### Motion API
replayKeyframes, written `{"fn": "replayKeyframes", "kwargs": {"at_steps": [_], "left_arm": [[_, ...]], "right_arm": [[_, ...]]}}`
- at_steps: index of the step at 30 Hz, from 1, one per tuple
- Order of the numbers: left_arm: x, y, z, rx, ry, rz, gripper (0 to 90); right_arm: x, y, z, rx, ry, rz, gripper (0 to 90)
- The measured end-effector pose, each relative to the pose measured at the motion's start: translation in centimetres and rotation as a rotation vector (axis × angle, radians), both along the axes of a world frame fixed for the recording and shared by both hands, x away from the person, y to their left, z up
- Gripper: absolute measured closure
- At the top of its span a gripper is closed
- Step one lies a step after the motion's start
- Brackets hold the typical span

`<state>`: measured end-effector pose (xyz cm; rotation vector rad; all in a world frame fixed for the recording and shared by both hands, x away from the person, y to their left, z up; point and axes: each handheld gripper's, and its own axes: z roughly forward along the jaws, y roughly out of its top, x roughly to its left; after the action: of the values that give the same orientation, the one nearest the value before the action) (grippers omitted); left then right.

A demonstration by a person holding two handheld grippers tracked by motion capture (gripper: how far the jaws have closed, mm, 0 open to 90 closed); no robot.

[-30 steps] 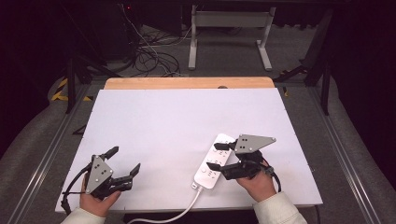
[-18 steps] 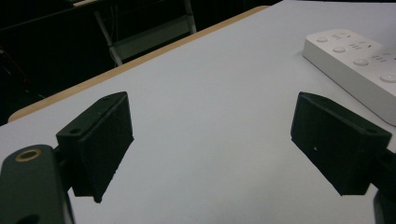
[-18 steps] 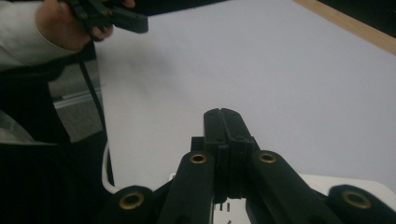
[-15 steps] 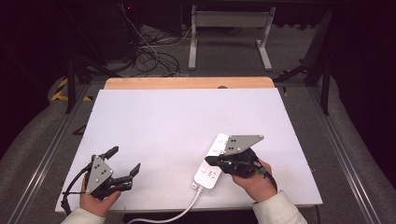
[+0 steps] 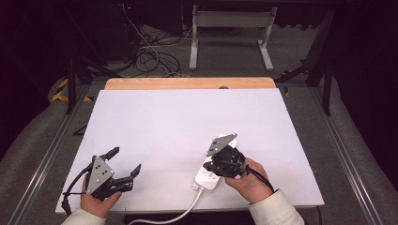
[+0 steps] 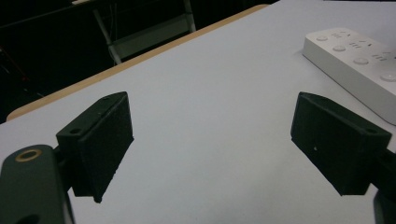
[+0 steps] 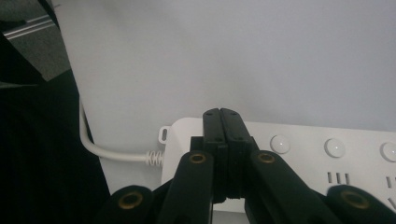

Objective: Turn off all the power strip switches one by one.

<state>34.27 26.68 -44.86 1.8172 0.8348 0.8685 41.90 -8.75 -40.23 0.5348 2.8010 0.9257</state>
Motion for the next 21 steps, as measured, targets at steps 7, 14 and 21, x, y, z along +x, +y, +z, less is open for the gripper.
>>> {"fn": "replayKeyframes", "kwargs": {"at_steps": [7, 14, 21], "left_arm": [[0.0, 0.0, 0.0, -0.006, 0.009, 0.0, 13.9], [0.0, 0.0, 0.0, -0.005, 0.01, 0.0, 13.9], [0.0, 0.0, 0.0, -0.004, 0.011, -0.001, 13.9]], "right_arm": [[0.8, 1.0, -1.1, -0.058, 0.044, -0.017, 90.0], [1.5, 1.7, -2.0, -0.097, 0.069, -0.025, 90.0], [1.9, 2.2, -2.7, -0.125, 0.077, -0.026, 90.0]]}}
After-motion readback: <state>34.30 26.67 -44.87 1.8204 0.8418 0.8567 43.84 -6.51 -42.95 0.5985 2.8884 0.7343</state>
